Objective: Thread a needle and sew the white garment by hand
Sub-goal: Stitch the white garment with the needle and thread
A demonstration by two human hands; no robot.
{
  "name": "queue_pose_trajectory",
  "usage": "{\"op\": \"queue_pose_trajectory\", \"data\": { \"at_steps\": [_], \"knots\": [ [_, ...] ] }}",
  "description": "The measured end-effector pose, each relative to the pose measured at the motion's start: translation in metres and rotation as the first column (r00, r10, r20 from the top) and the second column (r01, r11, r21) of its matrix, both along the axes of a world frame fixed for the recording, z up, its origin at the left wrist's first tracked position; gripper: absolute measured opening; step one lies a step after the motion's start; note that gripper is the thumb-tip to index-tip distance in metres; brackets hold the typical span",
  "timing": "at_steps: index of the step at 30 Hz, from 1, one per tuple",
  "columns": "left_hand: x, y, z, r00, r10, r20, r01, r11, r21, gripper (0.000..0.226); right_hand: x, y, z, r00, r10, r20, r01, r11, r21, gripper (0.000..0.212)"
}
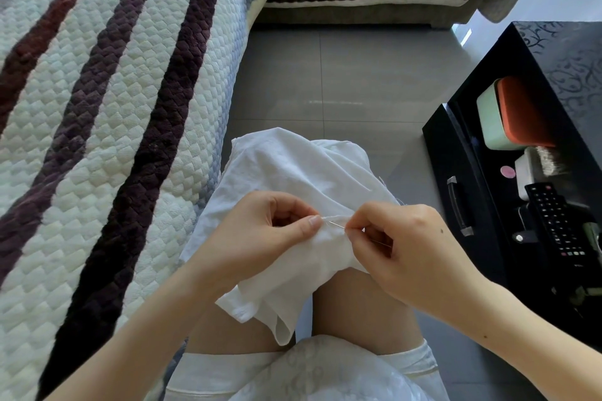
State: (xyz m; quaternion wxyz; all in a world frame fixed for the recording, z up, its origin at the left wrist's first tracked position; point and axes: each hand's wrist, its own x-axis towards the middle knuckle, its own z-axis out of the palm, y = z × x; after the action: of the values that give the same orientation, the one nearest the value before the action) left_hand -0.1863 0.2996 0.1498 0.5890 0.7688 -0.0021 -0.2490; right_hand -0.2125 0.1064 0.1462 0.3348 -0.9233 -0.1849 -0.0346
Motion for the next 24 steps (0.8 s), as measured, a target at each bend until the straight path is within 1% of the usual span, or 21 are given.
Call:
{"op": "queue_pose_trajectory", "data": {
  "at_steps": [7,12,17,21,24],
  "knots": [
    [-0.001,0.001,-0.001,1.0,-0.006,0.011,0.006,1.0,0.001,0.008,0.0,0.002,0.002,1.0,0.008,-0.01,-0.008,0.999,-0.036,0.014],
    [-0.001,0.002,0.0,0.999,-0.021,0.024,0.021,1.0,0.01,0.008,0.001,0.004,0.0,1.0,0.002,-0.013,-0.002,0.998,-0.059,0.023],
    [-0.002,0.0,0.0,0.992,-0.06,0.112,0.05,0.995,0.09,0.007,0.003,0.01,-0.001,1.0,0.014,0.008,-0.013,0.993,-0.114,0.027],
    [-0.002,0.001,0.001,0.984,-0.093,0.152,0.077,0.991,0.11,0.007,0.006,0.012,-0.001,0.999,0.027,0.028,-0.024,0.993,-0.113,0.021],
    [-0.003,0.0,0.001,0.969,-0.149,0.197,0.12,0.981,0.15,0.008,0.006,0.014,0.0,0.999,0.045,0.031,-0.041,0.992,-0.115,0.024]
  ]
}}
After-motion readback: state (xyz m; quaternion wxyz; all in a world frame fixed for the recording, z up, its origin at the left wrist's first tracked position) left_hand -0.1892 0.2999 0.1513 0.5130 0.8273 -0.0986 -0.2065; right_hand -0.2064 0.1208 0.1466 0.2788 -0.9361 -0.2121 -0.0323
